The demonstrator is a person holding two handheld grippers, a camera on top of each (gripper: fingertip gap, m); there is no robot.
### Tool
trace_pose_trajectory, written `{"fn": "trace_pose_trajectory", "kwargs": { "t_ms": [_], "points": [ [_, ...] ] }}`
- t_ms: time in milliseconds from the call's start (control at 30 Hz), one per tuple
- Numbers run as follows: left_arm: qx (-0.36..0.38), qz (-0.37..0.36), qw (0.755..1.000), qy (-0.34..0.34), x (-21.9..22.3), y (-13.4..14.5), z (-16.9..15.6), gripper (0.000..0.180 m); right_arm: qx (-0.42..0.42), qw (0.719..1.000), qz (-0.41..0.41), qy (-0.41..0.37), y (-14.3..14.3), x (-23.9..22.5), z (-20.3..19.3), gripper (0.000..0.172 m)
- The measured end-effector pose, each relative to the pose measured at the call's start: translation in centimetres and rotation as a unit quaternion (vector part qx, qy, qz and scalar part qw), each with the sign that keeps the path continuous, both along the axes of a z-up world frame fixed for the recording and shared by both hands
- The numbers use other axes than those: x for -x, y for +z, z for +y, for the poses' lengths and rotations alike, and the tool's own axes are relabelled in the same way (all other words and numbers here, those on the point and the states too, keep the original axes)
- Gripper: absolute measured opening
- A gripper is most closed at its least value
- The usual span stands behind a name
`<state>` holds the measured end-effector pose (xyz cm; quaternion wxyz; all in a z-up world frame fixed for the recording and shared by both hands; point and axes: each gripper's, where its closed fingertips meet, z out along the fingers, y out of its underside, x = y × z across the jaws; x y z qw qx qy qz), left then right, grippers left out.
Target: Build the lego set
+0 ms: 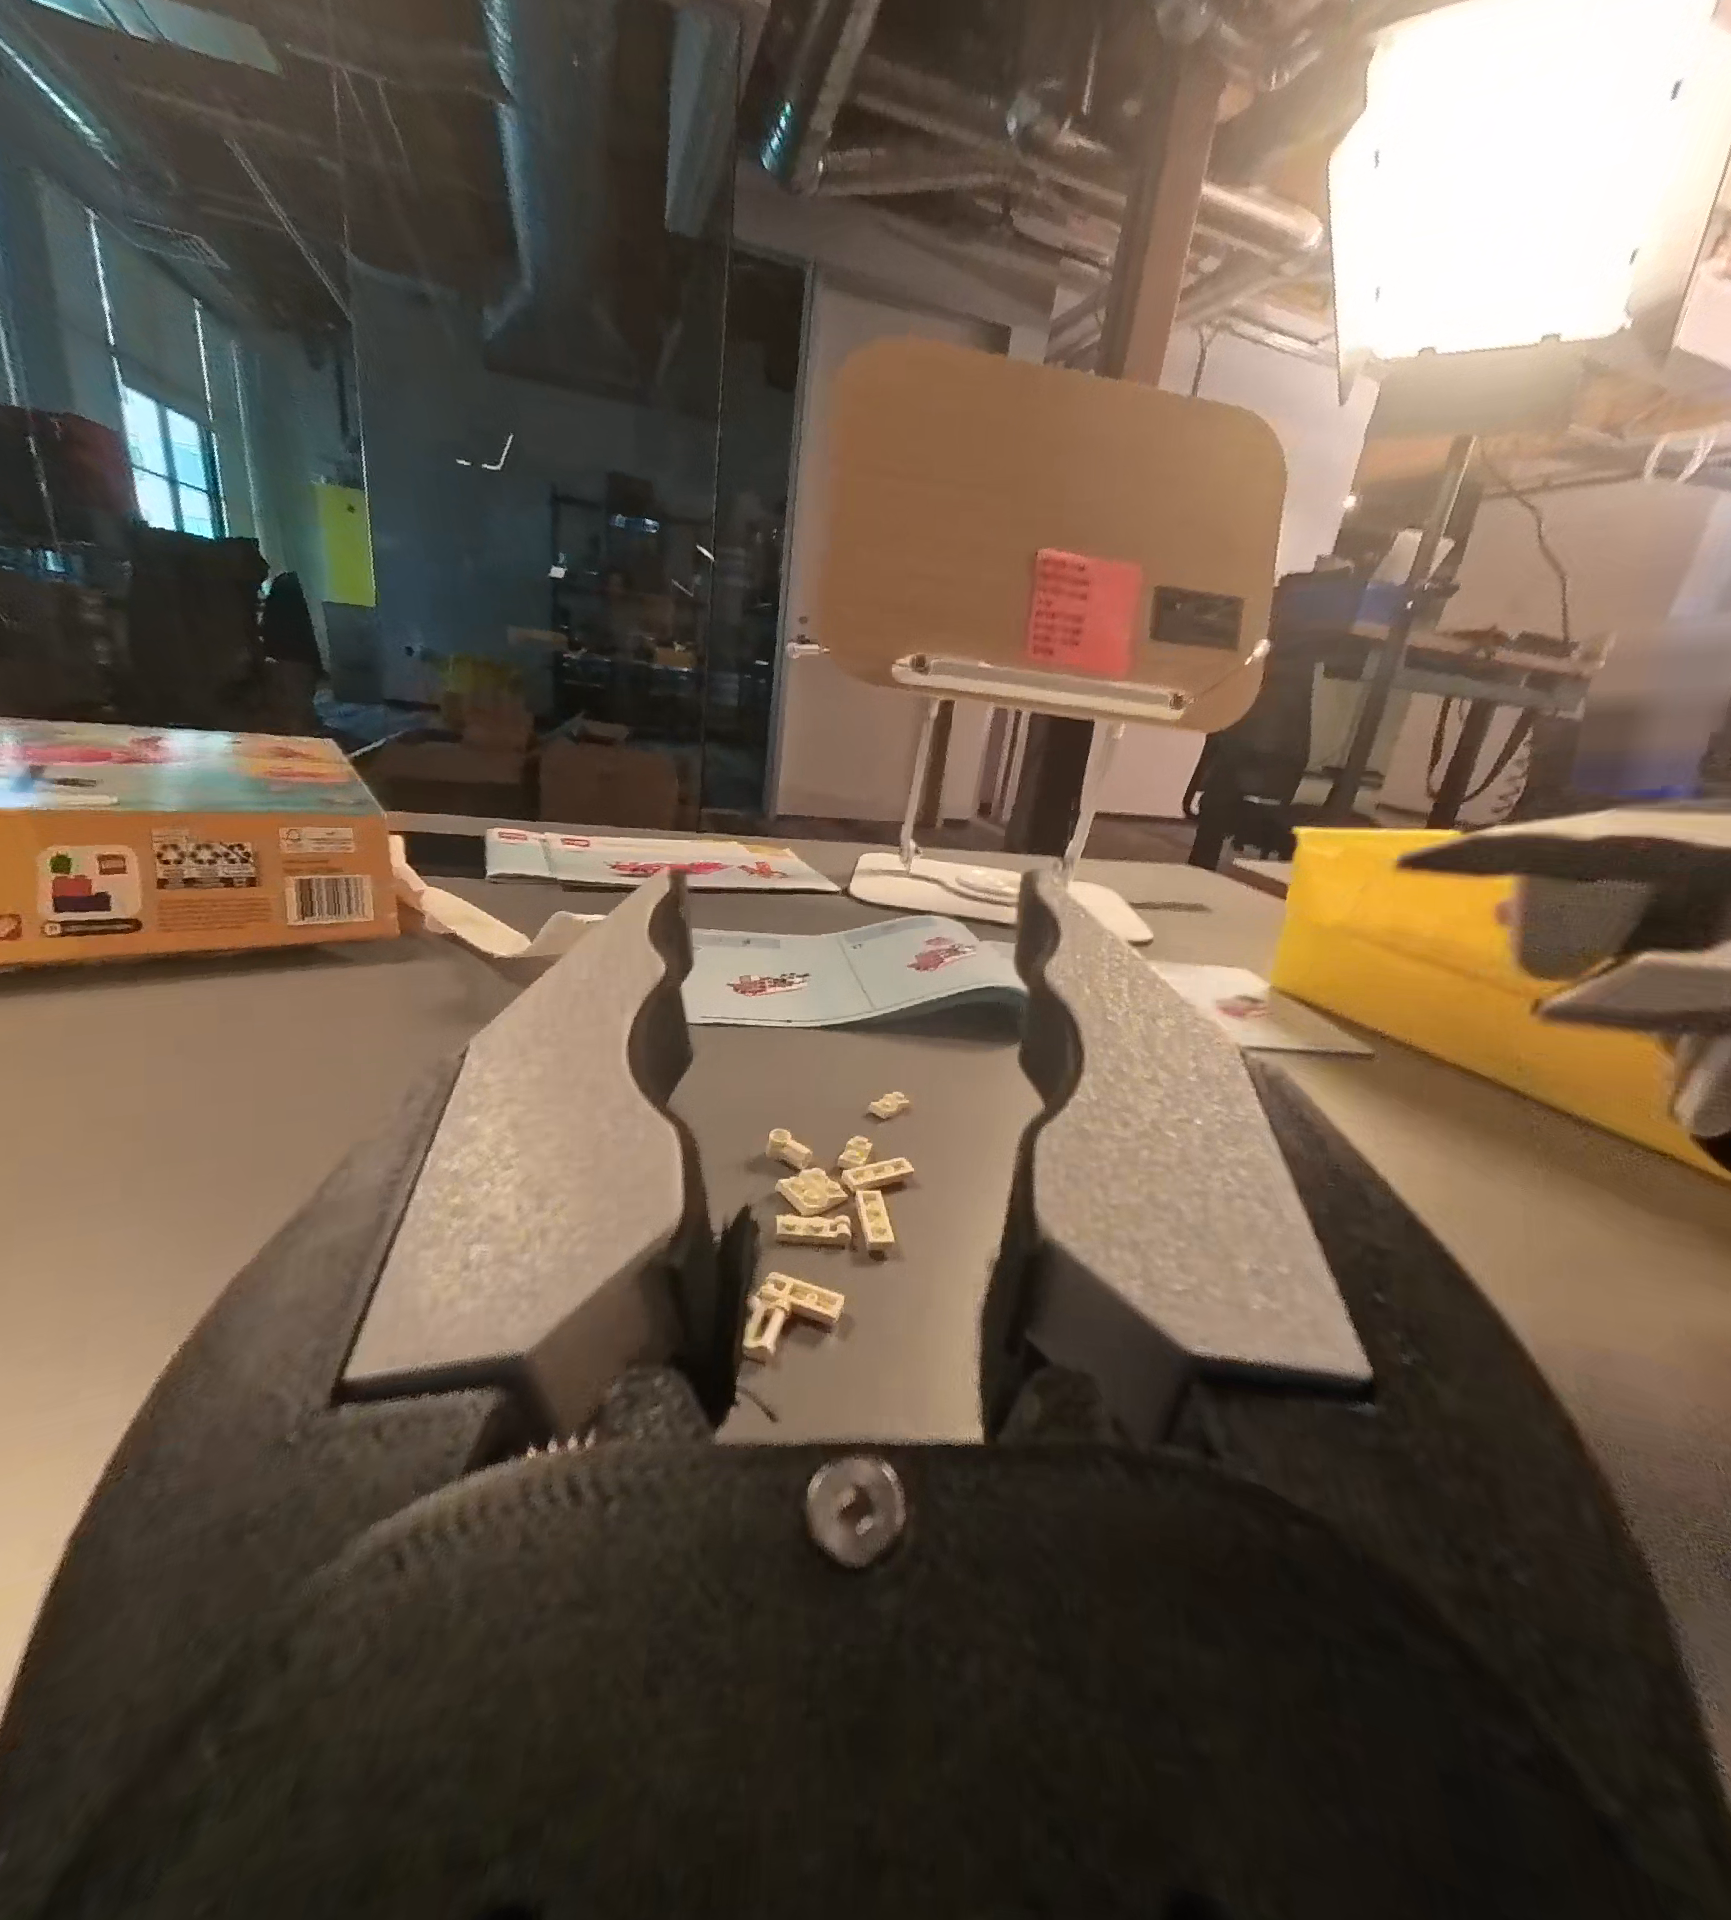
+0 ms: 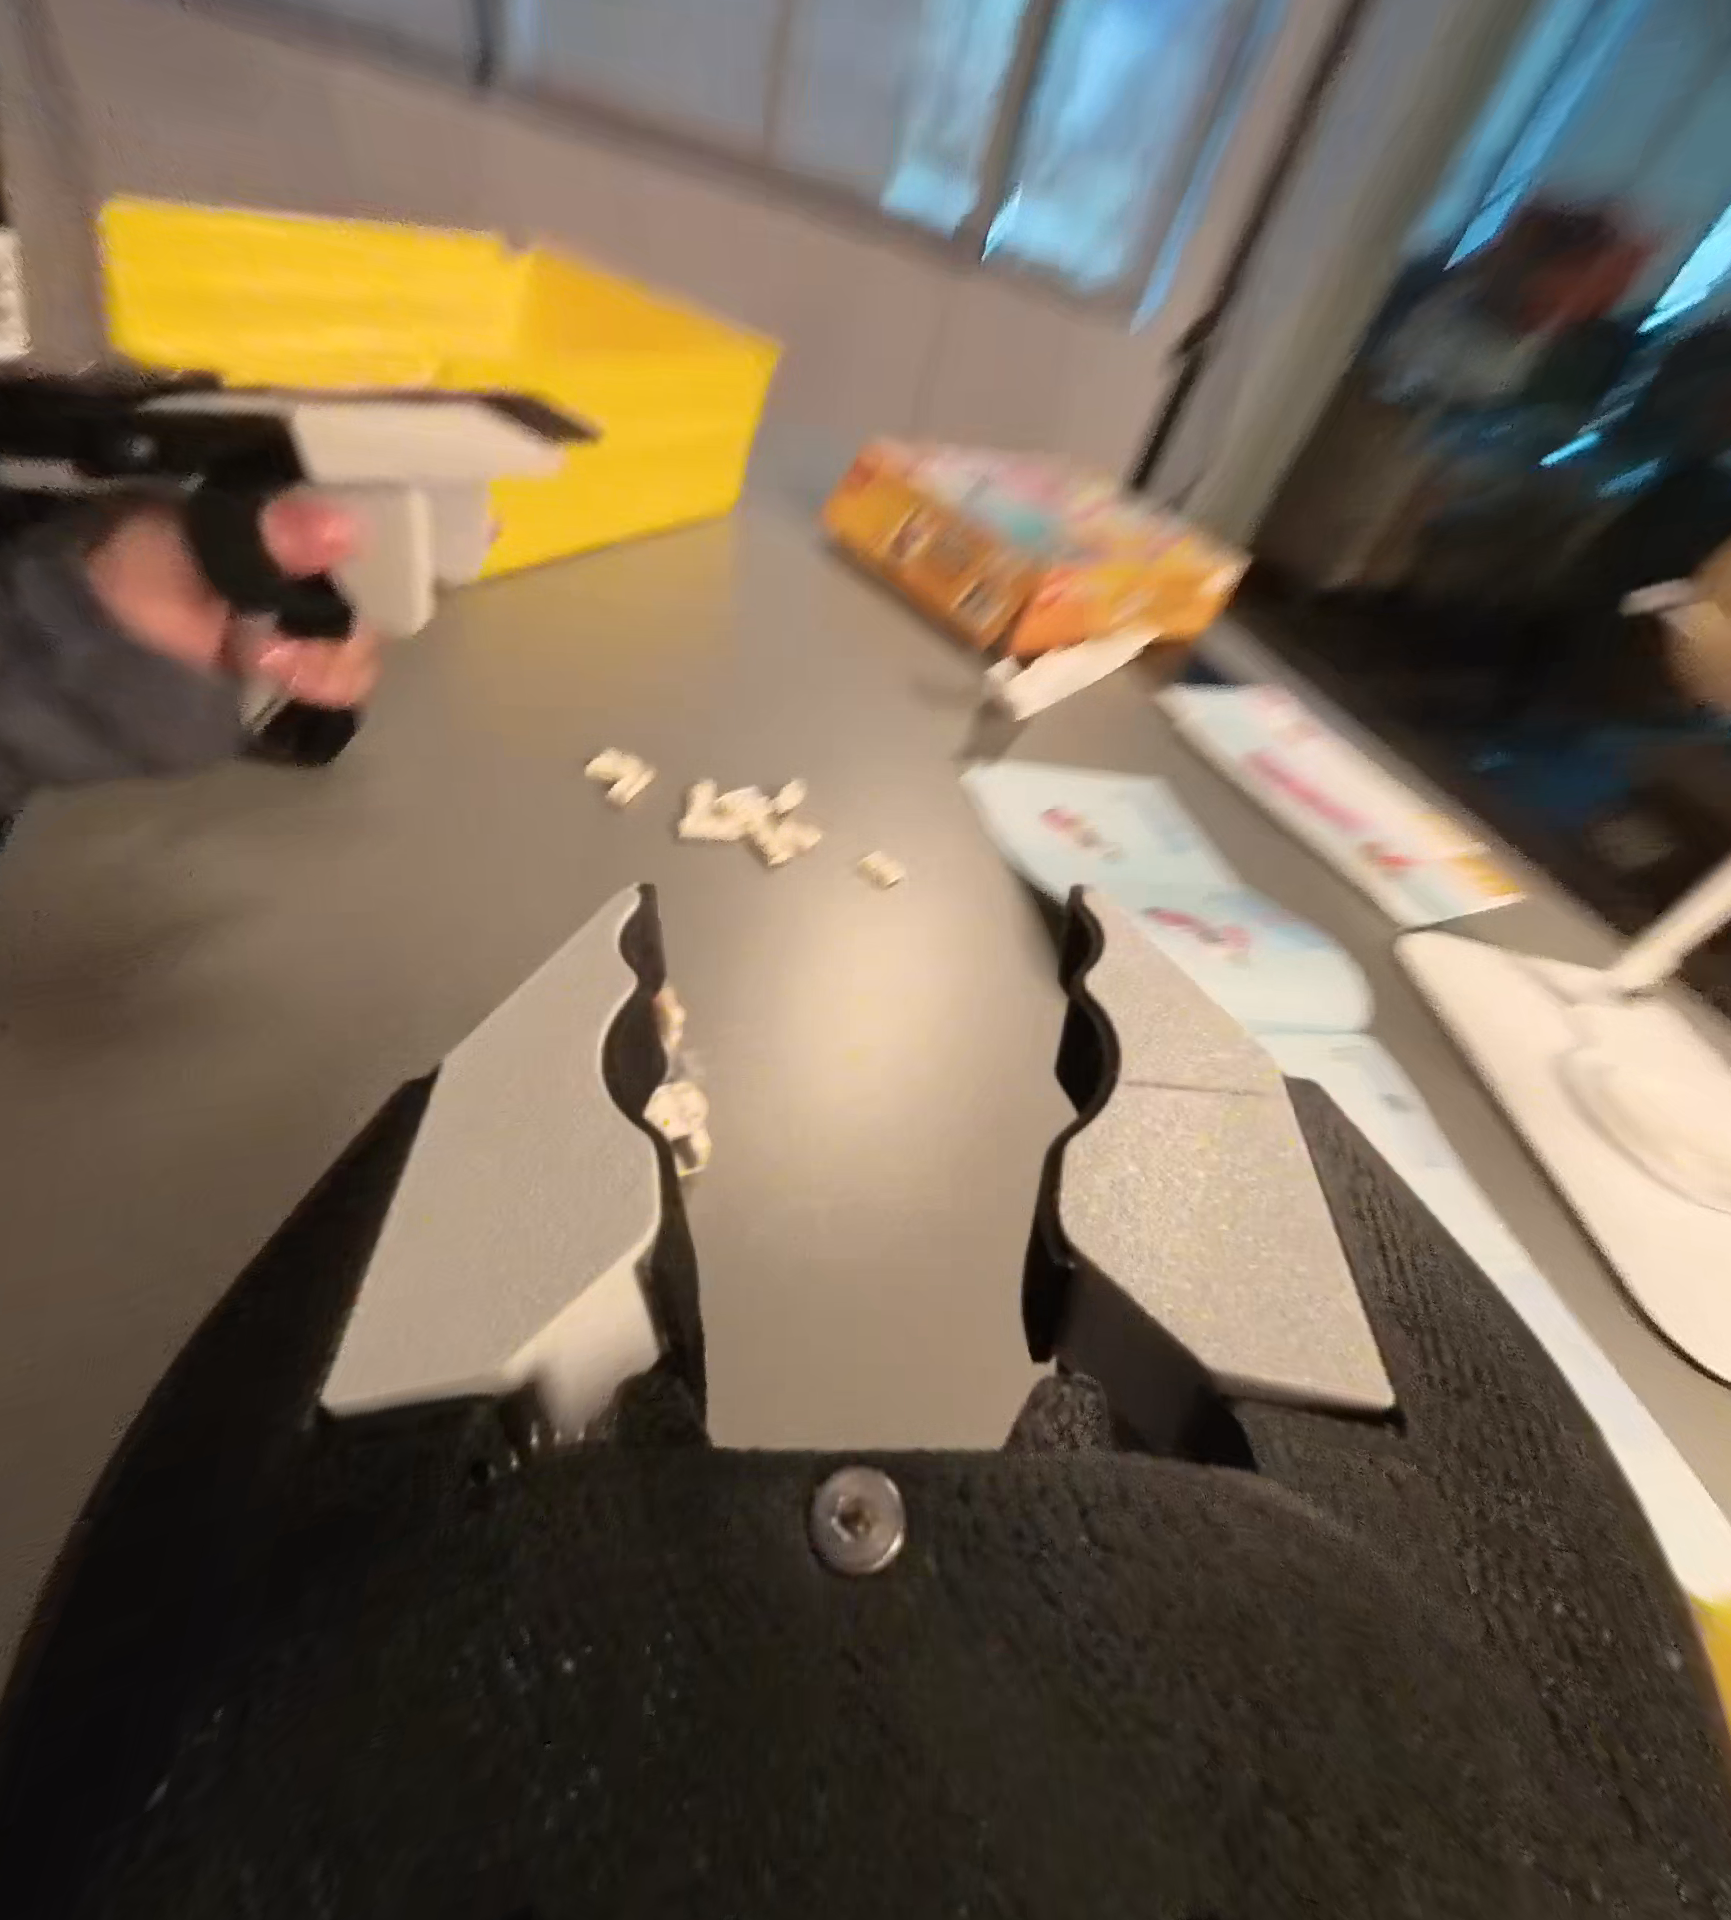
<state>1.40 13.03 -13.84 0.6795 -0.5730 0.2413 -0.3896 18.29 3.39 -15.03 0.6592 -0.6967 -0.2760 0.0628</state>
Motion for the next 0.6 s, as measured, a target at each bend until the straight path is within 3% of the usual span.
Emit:
{"fn": "trace_pose_trajectory", "kwargs": {
  "t_ms": [167,433,600],
  "points": [
    [-0.019,0.050,0.999,0.003,-1.2,-0.7,-0.3,0.059,-0.170,0.977,-0.057,-0.117,0.3,-2.9,-1.9,0.059],
    [-0.066,0.069,0.995,-0.009,-1.9,-0.3,-1.6,0.066,-0.171,0.980,-0.032,-0.099,0.2,-1.6,-1.6,0.054],
    [-0.071,0.110,0.991,0.018,-2.2,-1.2,-1.2,0.067,-0.200,0.976,-0.029,-0.087,0.8,-1.3,-1.9,0.055]
  ]
}}
